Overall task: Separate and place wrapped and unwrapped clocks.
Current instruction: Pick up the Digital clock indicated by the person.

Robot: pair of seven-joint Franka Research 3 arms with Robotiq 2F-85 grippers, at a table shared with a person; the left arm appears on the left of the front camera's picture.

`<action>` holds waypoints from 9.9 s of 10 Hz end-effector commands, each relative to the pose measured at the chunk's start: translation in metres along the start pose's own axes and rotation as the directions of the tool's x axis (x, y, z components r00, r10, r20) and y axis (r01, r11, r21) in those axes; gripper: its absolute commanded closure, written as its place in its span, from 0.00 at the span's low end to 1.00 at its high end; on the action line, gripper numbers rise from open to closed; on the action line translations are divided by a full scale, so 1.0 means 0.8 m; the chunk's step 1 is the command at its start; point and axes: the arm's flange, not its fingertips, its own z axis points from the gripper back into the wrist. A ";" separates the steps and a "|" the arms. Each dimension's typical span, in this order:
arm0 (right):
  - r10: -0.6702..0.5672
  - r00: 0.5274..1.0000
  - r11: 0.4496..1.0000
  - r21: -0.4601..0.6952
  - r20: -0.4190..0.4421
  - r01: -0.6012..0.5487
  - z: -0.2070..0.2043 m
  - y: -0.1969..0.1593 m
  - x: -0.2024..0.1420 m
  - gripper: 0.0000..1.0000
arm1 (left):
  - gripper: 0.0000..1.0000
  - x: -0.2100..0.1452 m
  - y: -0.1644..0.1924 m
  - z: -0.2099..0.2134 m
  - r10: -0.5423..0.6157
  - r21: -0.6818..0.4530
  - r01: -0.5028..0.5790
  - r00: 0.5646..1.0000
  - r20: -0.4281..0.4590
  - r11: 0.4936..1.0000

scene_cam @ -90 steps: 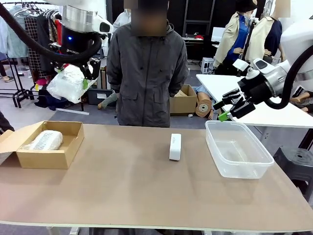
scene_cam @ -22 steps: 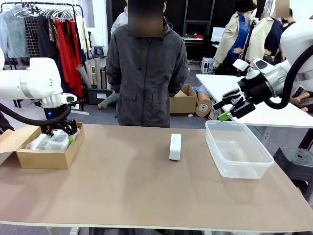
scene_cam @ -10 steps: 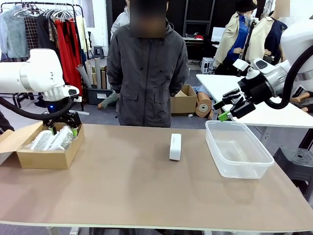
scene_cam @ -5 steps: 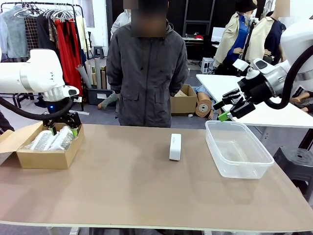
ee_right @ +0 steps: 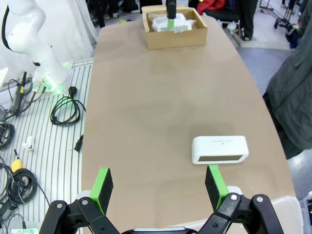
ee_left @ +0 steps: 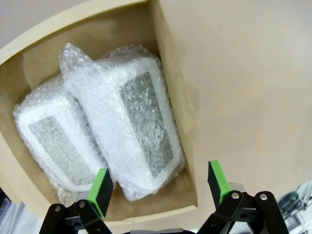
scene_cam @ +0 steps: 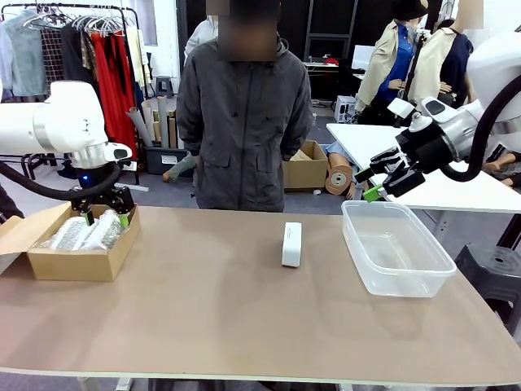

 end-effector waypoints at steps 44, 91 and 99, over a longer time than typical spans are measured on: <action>0.004 1.000 1.000 0.001 0.001 -0.004 0.000 0.002 0.000 0.00 | 0.00 -0.070 0.003 0.184 -0.718 0.151 0.978 -0.001 0.696 0.144; -0.454 0.832 0.851 -0.432 -0.319 0.299 -0.076 0.048 0.125 0.00 | 0.00 -0.070 0.003 0.184 -0.718 0.151 0.978 -0.001 0.696 0.144; -0.799 0.567 0.458 -0.813 -0.199 0.360 -0.172 -0.002 0.171 0.00 | 0.00 -0.070 0.003 0.184 -0.718 0.151 0.978 -0.001 0.696 0.144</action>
